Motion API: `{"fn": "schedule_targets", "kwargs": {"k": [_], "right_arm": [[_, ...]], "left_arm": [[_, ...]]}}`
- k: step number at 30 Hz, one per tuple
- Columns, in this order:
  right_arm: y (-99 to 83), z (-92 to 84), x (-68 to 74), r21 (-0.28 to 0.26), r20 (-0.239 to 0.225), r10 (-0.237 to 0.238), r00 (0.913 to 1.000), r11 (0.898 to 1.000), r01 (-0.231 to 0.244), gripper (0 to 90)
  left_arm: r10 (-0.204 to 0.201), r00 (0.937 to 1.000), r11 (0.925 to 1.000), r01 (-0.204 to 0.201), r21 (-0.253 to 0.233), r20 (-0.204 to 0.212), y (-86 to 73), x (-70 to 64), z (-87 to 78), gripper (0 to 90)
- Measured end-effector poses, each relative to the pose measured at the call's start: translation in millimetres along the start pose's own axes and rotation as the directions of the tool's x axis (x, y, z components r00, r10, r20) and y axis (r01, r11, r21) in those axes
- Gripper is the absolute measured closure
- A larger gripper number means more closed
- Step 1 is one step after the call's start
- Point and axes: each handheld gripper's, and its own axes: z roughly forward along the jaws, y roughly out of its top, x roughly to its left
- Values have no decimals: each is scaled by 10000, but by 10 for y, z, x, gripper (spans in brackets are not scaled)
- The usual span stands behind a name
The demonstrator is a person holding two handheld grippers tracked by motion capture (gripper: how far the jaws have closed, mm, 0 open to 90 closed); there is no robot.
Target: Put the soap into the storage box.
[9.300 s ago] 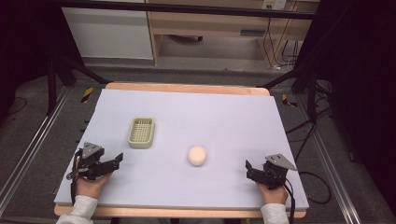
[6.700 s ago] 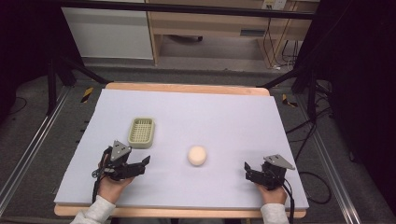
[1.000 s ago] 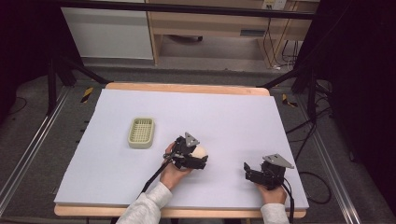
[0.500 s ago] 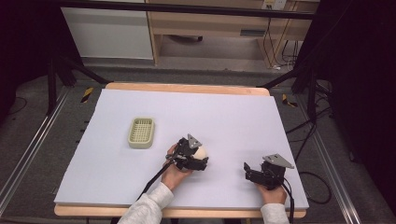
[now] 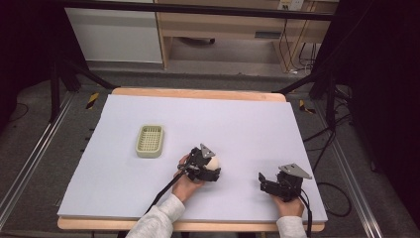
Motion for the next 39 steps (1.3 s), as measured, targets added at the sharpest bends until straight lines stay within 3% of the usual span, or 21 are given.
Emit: {"fn": "schedule_targets", "kwargs": {"k": [23, 39], "right_arm": [[0, 3, -2, 9, 16, -39, 10000, 10000, 39, 68], [0, 4, 0, 4, 32, -39, 10000, 10000, 39, 68]], "left_arm": [[22, 10000, 9999, -23, 147, 65, 4, 2, -21, 240], [-63, 9996, 10000, 62, 67, 278, 38, 87, -203, 240]]}}
